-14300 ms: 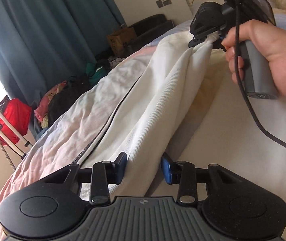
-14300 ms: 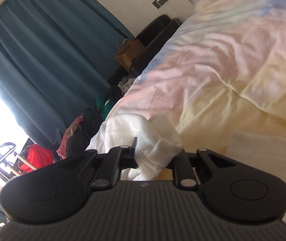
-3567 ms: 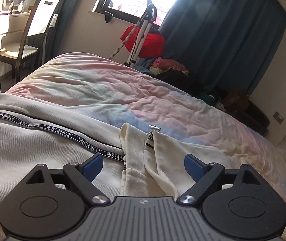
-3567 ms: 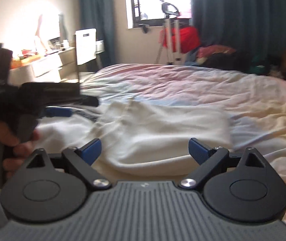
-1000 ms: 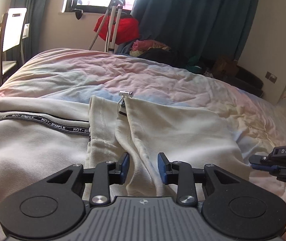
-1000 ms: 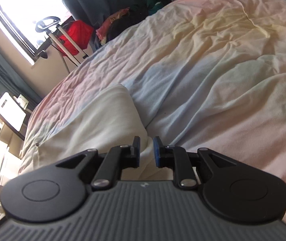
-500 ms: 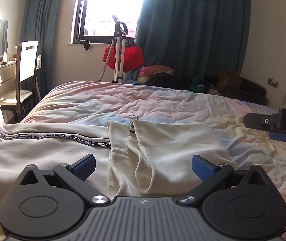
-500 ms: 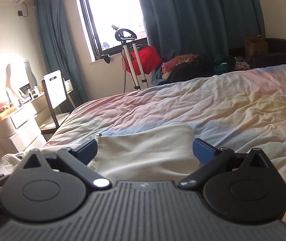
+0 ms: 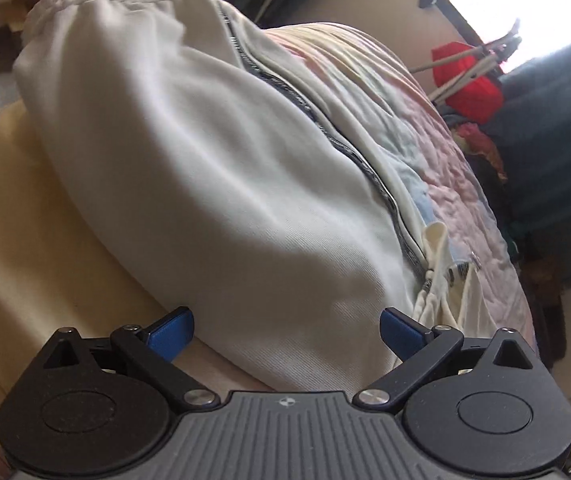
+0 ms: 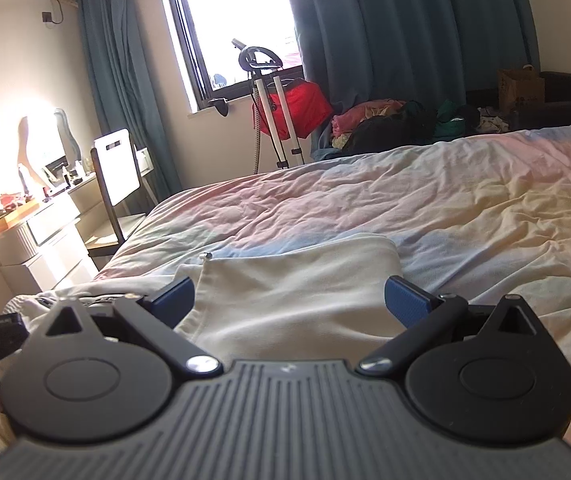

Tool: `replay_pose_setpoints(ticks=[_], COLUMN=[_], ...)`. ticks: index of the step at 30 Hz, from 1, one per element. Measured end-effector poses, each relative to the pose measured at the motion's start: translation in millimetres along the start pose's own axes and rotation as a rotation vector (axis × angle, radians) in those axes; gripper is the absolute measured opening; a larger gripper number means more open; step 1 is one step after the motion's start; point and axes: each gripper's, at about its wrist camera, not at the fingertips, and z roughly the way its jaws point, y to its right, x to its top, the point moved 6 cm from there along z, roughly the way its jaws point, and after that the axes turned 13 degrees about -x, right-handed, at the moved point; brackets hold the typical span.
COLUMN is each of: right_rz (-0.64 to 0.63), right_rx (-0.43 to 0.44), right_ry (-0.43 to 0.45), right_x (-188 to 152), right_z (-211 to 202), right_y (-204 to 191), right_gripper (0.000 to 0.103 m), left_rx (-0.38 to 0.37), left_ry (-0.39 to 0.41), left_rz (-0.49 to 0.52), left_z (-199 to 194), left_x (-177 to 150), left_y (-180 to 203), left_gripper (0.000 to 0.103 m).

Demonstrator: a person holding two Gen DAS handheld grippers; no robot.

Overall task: Fold clothes
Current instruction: 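Grasp the ribbed waistband with the left tool and lift it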

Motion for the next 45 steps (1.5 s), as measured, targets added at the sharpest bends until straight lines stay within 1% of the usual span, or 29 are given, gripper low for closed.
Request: replay_pose_setpoints(ticks=[1,2,5,9,13,15,16,18,19,21,23,24,26,28,30,31,32,33,34,35,36,37,39,40,41,43,45], right_rz=[0.003,0.008,0.017,-0.017,-0.042,-0.047,-0.049,-0.056,-0.062,-0.072,-0.09,-0.096,-0.108,-0.121,-0.13,-0.134,-0.135,-0.137,-0.146,-0.165,-0.198,-0.218,-0.243,-0.255,-0.268,-0.291,-0.261], right_rx=[0.0,-0.001,-0.003,-0.007,-0.014,-0.013,-0.012,-0.009,-0.007,-0.001,0.003,0.003,0.003,-0.004,-0.014,-0.019,-0.029,-0.038,-0.04,-0.051,-0.072,-0.08,-0.088,-0.092,-0.092,-0.084,-0.064], right_ry=[-0.005,-0.012,-0.029,-0.043,-0.077,-0.093,-0.1,-0.113,-0.12,-0.132,-0.14,-0.14,-0.14,-0.138,-0.136,-0.135,-0.135,-0.136,-0.133,-0.135,-0.161,-0.188,-0.238,-0.262,-0.253,-0.25,-0.271], right_x=[-0.5,-1.0,-2.6,-9.0,-15.7,-18.0,-19.0,-21.7,-23.4,-26.7,-29.5,-30.2,-31.5,-32.5,-33.4,-33.9,-35.2,-37.1,-39.0,-42.1,-48.0,-53.5,-70.1,-78.3,-81.7,-81.8,-76.6], right_z=[1.0,2.5,6.7,11.3,20.3,25.1,27.3,31.3,33.1,36.6,37.9,37.9,38.0,39.0,43.9,46.4,50.4,56.6,61.6,69.5,81.5,89.8,102.5,108.7,108.4,106.6,105.2], right_y=[0.2,0.2,-0.7,-7.5,-11.7,-13.9,-15.3,-19.1,-21.6,-26.4,-29.8,-31.2,-34.0,-36.3,-37.4,-38.0,-38.7,-40.6,-42.6,-46.0,-50.2,-52.6,-55.3,-56.6,-57.9,-59.0,-54.1], right_gripper=[0.103,0.103,0.103,0.103,0.103,0.103,0.103,0.103,0.103,0.103,0.103,0.103,0.103,0.103,0.103,0.103,0.103,0.103,0.103,0.103,0.103,0.103,0.103,0.103,0.103,0.103,0.103], left_rx=[0.017,0.019,-0.004,-0.031,-0.066,-0.117,-0.151,-0.256,-0.282,-0.287,-0.245,-0.24,-0.242,-0.286,-0.311,-0.313,-0.31,-0.287,-0.246,-0.203,-0.179,-0.171,-0.141,-0.11,-0.076,-0.027,0.018], left_ry=[0.001,0.006,0.02,0.005,0.017,0.027,0.048,0.166,0.216,0.319,0.403,0.422,0.445,0.422,0.396,0.398,0.399,0.394,0.39,0.397,0.418,0.438,0.47,0.48,0.489,0.537,0.59], left_rz=[-0.042,-0.102,-0.275,-0.407,-0.431,-0.424,-0.443,-0.506,-0.528,-0.534,-0.506,-0.49,-0.461,-0.472,-0.488,-0.49,-0.477,-0.45,-0.414,-0.376,-0.341,-0.315,-0.231,-0.169,-0.102,0.037,0.2], left_z=[-5.0,-9.1,-15.6,-7.8,-10.8,-15.6,-20.9,-40.5,-49.2,-68.7,-85.4,-89.2,-93.6,-87.1,-76.5,-72.4,-67.5,-59.6,-52.8,-47.2,-48.0,-50.9,-52.1,-54.1,-56.7,-61.6,-62.0], left_x=[6.3,11.8,27.8,48.3,54.0,51.3,51.6,54.9,56.0,58.4,61.8,65.5,73.3,80.1,85.9,89.3,92.6,94.2,95.5,98.9,99.6,100.7,107.5,109.6,111.4,110.4,106.9], left_y=[-9.8,-21.3,-54.0,-77.8,-86.2,-93.2,-96.5,-106.5,-111.0,-119.2,-125.0,-126.3,-128.2,-130.4,-131.3,-131.6,-129.3,-123.8,-117.6,-112.9,-109.8,-108.1,-93.5,-81.7,-68.9,-35.9,9.2], left_gripper=[0.102,0.102,0.102,0.103,0.103,0.103,0.103,0.103,0.103,0.103,0.103,0.103,0.103,0.1,0.09,0.089,0.083,0.074,0.07,0.059,0.046,0.042,0.022,0.022,0.017,0.015,0.015])
